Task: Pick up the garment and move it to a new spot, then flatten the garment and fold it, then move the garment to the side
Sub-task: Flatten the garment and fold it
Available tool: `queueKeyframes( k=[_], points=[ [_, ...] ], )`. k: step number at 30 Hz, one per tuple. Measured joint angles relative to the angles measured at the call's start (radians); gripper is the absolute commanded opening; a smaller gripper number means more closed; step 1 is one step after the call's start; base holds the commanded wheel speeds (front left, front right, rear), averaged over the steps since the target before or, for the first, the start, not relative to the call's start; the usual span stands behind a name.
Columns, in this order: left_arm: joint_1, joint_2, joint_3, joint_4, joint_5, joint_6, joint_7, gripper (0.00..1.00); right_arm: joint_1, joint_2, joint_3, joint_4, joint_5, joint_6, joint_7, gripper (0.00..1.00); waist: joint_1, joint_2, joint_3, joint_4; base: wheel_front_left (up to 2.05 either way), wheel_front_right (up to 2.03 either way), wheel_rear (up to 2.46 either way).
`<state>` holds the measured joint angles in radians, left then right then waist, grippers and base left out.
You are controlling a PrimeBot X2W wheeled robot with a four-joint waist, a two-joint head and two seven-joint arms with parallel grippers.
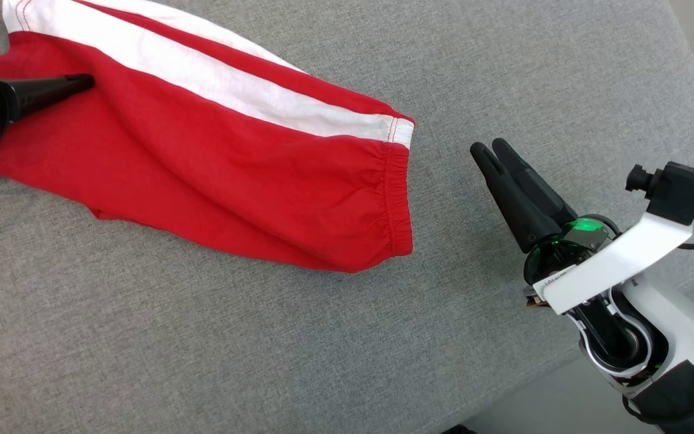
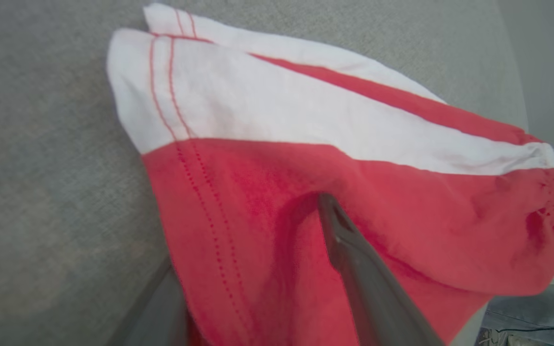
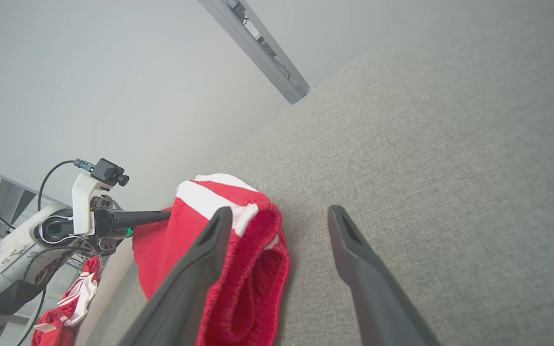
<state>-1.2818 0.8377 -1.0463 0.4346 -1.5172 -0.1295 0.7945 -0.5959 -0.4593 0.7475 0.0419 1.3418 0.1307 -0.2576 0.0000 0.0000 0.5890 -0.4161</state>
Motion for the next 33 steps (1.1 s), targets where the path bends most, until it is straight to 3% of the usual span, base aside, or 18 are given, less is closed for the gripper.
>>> queueKeyframes(
  k=[3, 21, 33],
  points=[
    [0.002, 0.000, 0.000, 0.000, 0.004, 0.000, -0.007, 0.00, 0.009, 0.009, -0.007, 0.002, -0.006, 0.000, 0.000, 1.00, 0.0000, 0.0000, -0.002, 0.000, 0.00, 0.00, 0.00],
    [0.191, -0.038, 0.011, -0.019, -0.065, 0.001, -0.150, 0.00, 0.027, -0.045, 0.003, 0.044, -0.012, 0.000, 0.004, 1.00, 0.0000, 0.0000, -0.144, 0.116, 0.00, 0.00, 0.00],
    [0.391, -0.042, 0.008, -0.073, -0.112, 0.062, -0.286, 0.00, 0.077, -0.095, 0.008, 0.071, 0.021, 0.000, 0.024, 1.00, -0.0001, 0.0000, -0.288, 0.216, 0.00, 0.00, 0.00]
  ],
)
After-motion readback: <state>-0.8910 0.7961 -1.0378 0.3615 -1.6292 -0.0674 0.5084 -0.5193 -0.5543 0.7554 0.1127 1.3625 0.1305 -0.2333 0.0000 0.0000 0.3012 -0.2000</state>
